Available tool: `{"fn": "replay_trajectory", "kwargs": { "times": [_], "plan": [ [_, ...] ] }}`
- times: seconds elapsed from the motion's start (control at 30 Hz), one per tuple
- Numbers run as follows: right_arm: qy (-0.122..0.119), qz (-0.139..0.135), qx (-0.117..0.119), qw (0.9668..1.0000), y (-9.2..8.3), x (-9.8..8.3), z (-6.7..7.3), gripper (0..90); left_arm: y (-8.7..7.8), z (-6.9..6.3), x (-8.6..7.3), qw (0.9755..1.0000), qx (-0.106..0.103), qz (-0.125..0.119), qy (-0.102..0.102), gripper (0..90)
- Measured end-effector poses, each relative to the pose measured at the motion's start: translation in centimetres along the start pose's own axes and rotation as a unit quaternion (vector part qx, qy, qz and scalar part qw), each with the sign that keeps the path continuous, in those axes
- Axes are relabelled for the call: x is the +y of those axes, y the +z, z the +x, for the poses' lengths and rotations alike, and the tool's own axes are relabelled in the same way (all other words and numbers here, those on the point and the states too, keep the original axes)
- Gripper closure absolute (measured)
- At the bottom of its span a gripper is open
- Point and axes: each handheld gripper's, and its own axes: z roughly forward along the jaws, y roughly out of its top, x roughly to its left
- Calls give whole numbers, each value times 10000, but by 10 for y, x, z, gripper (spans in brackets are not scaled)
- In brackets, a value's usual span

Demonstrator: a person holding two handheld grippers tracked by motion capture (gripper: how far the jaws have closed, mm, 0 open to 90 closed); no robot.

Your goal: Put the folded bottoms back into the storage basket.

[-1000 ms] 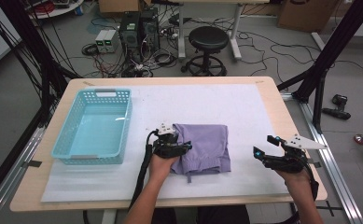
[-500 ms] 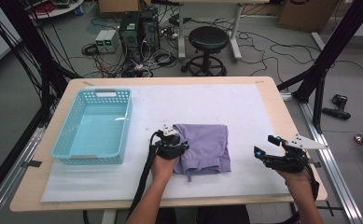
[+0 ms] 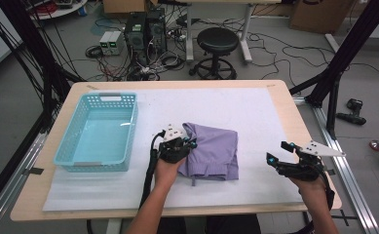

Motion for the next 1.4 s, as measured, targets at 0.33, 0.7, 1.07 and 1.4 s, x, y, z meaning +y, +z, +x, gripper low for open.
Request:
{"fn": "replay_trajectory", "kwargs": {
  "times": [0.33, 0.7, 1.07, 1.4],
  "plan": [
    [7, -42, -21, 10000, -3, 0, 0, 211, -21, -1, 35, 9976, -351, -456, 389, 853],
    [3, -35, -4, 10000, -2, 1, 2, 211, -45, 2, 64, 9931, -597, -731, 702, 853],
    [-20, -44, -19, 10000, -3, 2, 3, 211, -68, 2, 95, 9912, -459, -884, 875, 854],
    [-35, -85, -26, 10000, -5, 3, 3, 211, -91, 12, 113, 9888, -329, -1134, 916, 853]
  ]
}}
